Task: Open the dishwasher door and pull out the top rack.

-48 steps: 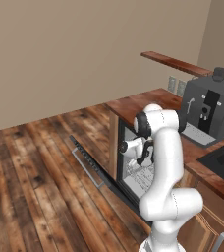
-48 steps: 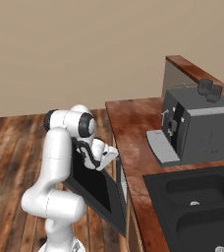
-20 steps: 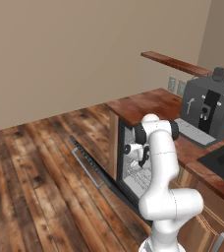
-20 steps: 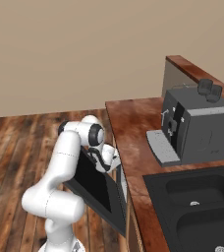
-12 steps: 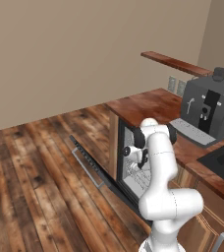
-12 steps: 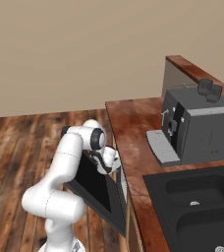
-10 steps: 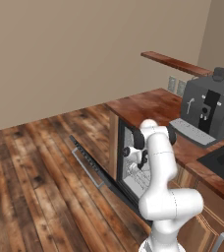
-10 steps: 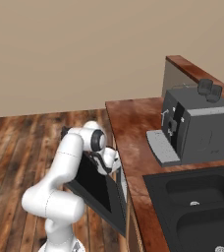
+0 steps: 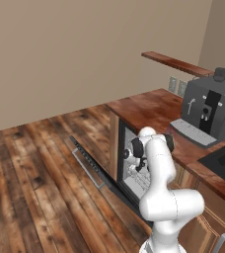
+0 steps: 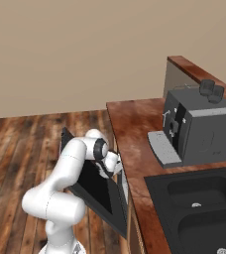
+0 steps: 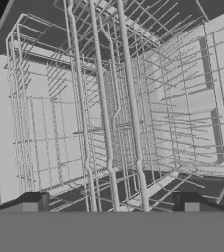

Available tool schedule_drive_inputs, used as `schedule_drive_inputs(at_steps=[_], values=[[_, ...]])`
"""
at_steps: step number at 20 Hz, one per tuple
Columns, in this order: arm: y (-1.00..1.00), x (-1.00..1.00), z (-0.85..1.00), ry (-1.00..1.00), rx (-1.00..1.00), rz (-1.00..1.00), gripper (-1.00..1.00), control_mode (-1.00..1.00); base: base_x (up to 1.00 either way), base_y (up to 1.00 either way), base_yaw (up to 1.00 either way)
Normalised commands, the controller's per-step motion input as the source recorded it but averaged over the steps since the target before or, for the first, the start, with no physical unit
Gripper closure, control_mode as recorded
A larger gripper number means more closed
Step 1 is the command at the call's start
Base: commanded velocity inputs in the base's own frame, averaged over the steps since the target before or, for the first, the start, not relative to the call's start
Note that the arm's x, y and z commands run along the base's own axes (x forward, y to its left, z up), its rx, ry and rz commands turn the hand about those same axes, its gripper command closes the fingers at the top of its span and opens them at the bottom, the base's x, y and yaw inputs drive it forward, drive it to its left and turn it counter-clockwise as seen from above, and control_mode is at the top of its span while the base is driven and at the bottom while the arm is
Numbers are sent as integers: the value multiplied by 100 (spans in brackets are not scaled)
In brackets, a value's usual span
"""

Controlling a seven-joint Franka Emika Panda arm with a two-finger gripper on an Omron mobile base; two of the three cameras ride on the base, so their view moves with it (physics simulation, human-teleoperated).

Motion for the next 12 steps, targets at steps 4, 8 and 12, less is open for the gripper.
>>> schedule_drive_inputs(at_steps=[4, 8, 12], values=[[-1, 33, -23, -1, 0, 0, -100, -100, 0, 0, 0], [-6, 25, -10, -3, 0, 0, -100, -100, 0, 0, 0], [-11, 26, 0, -3, 0, 0, -100, -100, 0, 0, 0]])
